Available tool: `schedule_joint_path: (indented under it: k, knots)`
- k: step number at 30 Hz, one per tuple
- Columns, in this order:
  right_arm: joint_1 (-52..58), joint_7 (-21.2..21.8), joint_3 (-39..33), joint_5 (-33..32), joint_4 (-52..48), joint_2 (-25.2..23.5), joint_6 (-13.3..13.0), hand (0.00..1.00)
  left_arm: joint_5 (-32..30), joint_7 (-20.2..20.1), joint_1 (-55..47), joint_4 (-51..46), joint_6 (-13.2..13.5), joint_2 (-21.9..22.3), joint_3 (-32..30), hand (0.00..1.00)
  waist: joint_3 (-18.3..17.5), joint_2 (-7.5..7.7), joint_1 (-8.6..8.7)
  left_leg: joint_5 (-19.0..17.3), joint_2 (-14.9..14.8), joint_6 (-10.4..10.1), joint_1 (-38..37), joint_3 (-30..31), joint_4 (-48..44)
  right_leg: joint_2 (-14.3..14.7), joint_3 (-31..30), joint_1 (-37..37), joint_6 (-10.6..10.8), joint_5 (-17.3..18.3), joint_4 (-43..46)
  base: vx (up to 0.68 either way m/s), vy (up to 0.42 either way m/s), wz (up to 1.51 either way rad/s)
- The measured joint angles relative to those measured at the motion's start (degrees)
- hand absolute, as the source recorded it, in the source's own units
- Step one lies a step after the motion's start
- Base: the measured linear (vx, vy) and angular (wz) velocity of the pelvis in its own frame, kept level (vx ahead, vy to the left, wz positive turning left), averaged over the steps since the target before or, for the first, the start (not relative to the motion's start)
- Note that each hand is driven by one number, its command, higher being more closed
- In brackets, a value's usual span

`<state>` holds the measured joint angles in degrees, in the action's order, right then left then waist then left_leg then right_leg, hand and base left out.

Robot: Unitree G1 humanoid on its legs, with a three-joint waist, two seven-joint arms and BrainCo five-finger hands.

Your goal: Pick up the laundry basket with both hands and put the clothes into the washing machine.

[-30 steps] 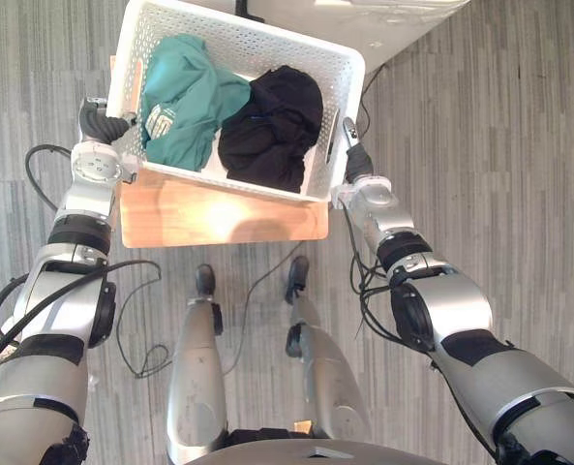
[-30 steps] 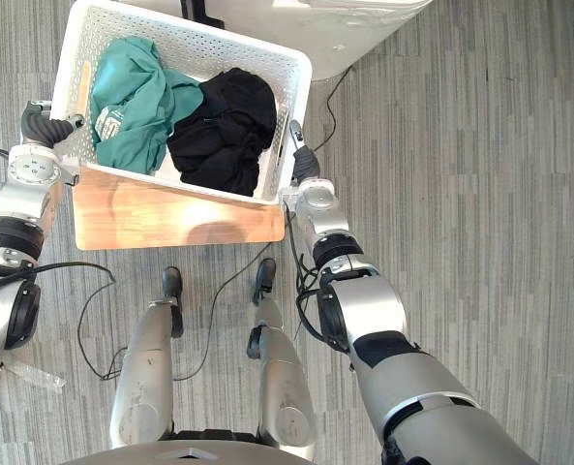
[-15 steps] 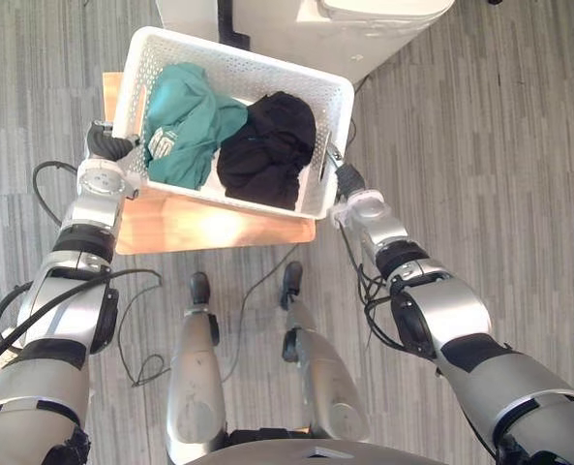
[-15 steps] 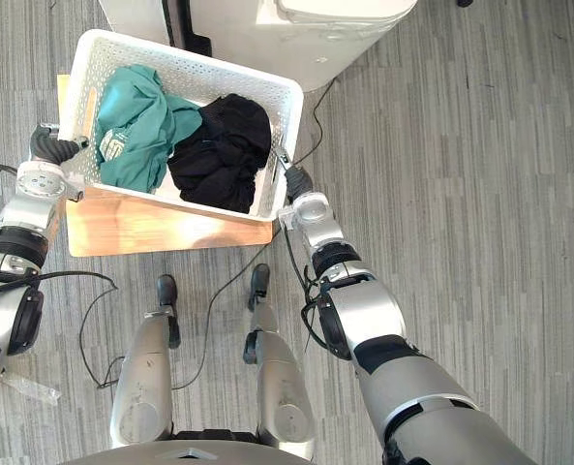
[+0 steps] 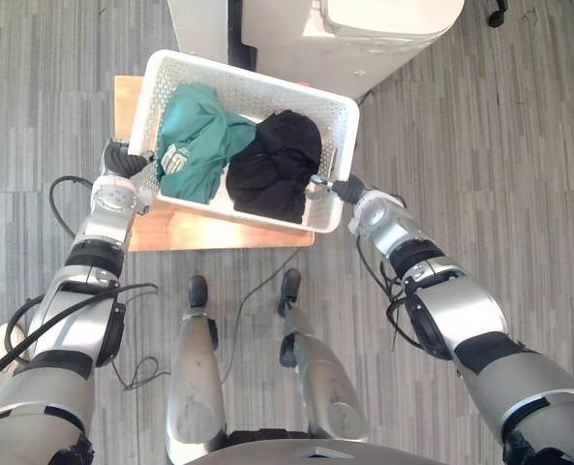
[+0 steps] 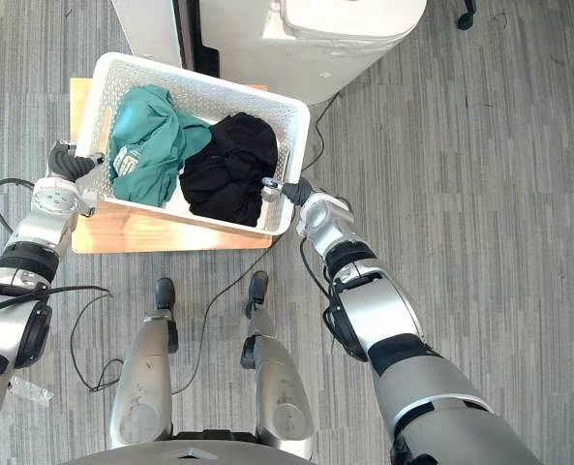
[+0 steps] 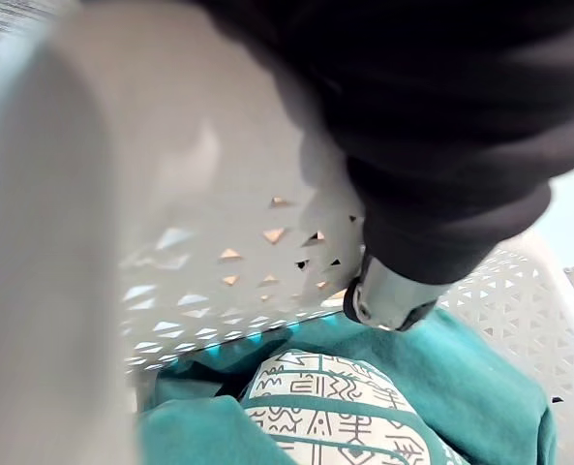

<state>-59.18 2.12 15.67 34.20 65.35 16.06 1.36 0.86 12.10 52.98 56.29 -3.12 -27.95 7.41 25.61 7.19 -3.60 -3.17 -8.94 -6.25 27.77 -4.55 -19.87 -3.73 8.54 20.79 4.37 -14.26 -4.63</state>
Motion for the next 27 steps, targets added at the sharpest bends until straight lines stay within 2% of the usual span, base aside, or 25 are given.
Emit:
schedule_joint_path:
  k: [6, 12, 17, 22, 27]
  knots:
    - [2.0, 0.4, 2.1, 0.0, -3.3, 1.9, 0.2, 1.0, 0.1, 0.0, -4.1, -5.3, 0.3, 0.1, 0.0, 1.0, 0.0, -0.02, -0.69, 0.0, 0.0, 0.0, 0.0, 0.2, 0.0, 0.0, 0.3, -0.1, 0.0, 0.0, 0.0, 0.0, 0.0, 0.0]
    - [8.5, 0.3, 1.9, -2.7, -10.7, 3.0, 1.4, 1.0, 1.4, 0.0, -13.0, -15.1, 0.3, 0.1, -0.9, 1.0, -0.6, -0.07, -1.34, -0.1, 0.0, -0.1, 0.0, 1.3, 0.1, 0.2, 1.4, -0.7, -0.4, 0.2, 0.0, 0.03, -0.005, 0.08]
    - [14.1, -1.6, -1.9, -8.1, -15.3, 1.4, 2.0, 1.0, 3.0, 0.2, -19.0, -20.0, 0.3, 1.9, -2.9, 1.0, -1.5, -0.12, -2.22, -0.2, 0.0, -0.2, 0.0, 1.2, 0.1, 0.3, 1.3, -0.7, -0.5, 0.3, 0.0, 0.01, 0.001, 0.0]
    - [21.1, -3.2, -5.0, -14.4, -22.7, -1.5, 2.9, 1.0, 3.7, 0.4, -25.5, -26.1, 0.1, 2.4, -5.2, 1.0, -1.5, -0.12, -2.3, -0.3, -0.2, -0.2, -0.2, 1.2, 0.0, 0.5, 1.3, -0.8, -0.8, 0.5, 0.0, 0.0, 0.0, 0.0]
    - [23.4, -4.0, -5.2, -16.3, -24.5, -3.1, 4.0, 1.0, 4.0, 1.4, -30.3, -31.3, -0.3, 2.5, -6.2, 1.0, -1.5, -0.17, -2.53, -0.5, -0.7, -0.6, -1.0, 0.9, 0.0, 1.1, 1.0, -1.4, -1.4, 0.8, 0.0, 0.01, -0.011, -0.04]
